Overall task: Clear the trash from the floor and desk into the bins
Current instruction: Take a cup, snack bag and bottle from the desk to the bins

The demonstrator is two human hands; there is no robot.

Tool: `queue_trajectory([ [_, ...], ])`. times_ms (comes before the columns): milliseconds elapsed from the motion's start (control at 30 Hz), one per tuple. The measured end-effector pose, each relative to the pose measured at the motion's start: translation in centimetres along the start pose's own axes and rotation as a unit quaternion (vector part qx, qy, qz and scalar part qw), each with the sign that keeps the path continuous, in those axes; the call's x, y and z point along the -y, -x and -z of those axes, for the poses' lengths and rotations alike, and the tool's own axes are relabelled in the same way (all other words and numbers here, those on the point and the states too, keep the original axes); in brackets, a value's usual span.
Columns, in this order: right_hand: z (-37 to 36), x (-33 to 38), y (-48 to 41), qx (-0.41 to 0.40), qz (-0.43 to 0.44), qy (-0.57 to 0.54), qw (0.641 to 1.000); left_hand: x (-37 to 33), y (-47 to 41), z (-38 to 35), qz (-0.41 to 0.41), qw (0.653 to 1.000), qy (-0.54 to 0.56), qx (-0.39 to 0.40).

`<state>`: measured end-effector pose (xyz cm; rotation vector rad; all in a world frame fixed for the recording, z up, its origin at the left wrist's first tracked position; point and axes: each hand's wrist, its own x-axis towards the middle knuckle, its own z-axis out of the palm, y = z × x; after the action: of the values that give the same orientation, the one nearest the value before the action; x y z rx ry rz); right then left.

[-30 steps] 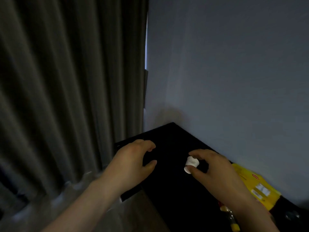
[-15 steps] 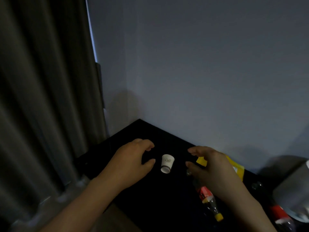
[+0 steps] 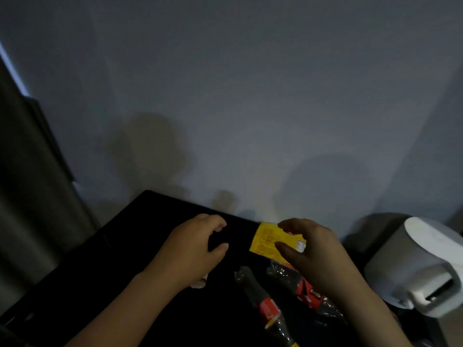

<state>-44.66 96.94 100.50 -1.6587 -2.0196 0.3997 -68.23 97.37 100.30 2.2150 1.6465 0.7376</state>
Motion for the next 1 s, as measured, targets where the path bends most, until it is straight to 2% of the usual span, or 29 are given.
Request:
queue_trajectory([
  [333, -2.3, -4.7, 0.2, 0.026, -0.092, 0.011, 0.995, 1.6, -3.4, -5.5, -0.026, 0.995, 0.041, 0.081],
  [667, -4.7, -2.7, 2.7, 0.019, -0.196, 0.002, 0.980, 7.1, -5.1, -7.8, -0.016, 0.983, 0.061, 0.172],
  [1000, -9.8, -0.3, 1.8, 0.031, -0.227, -0.009, 0.973, 17.0, -4.5, -10.7, 0.104, 0.963, 0.003, 0.247],
])
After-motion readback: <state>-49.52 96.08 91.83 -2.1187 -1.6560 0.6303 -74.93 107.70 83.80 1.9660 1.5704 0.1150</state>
